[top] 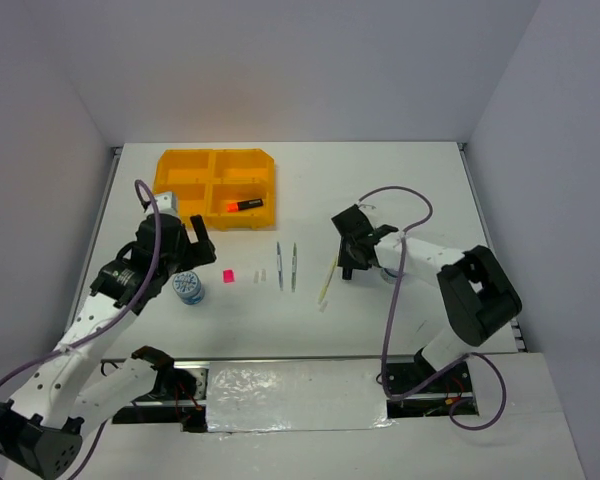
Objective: Sort the stationery into containers
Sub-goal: Pick up the pen from the center of the board.
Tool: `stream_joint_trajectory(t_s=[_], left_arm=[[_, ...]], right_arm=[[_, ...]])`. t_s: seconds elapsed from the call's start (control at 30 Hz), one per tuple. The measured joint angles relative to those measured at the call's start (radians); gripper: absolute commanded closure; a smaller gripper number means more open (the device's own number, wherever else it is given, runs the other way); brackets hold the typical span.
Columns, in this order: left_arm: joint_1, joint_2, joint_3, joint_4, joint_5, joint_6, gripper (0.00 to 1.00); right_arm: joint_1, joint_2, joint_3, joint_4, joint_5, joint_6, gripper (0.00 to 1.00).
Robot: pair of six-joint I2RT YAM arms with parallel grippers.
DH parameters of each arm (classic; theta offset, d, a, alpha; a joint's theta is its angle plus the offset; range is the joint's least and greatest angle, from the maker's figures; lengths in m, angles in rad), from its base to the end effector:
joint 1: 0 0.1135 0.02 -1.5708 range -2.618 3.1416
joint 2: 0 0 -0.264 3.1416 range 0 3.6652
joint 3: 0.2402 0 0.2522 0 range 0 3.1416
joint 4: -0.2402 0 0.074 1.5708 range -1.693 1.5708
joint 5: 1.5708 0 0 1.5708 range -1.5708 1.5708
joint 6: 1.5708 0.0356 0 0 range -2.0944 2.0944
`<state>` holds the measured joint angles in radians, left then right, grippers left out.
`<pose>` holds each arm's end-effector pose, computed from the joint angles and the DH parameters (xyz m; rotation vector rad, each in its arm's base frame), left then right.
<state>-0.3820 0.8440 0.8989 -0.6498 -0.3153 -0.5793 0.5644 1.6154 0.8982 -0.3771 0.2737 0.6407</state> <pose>0.1667 -0.0551 0.3237 -0.3892 2.1052 -0.2228 0.2633 0.1553 0.1652 0.1859 2.5920 0.0628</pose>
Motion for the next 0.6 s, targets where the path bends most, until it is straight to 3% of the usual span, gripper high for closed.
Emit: stream_joint_trajectory(t_s=[0.17,0.4,0.6], left_arm=[[-0.017,0.103,-0.082,0.087,0.022,-0.11,0.01],[-0.133,0.388,-0.101,0.172,-0.008,-0.208,0.01],[-0.144,0.525,-0.101,0.222,-0.056,-0.253,0.14]], right_arm=[[0.02,-0.175,0.01,-0.058,0.013,-0.064,0.79],[0.127,-0.336,0.052,-0.119,0.02,-0.154,0.79],[0.195,-0.358,0.052,-0.18,0.022,-0.19,0.79]])
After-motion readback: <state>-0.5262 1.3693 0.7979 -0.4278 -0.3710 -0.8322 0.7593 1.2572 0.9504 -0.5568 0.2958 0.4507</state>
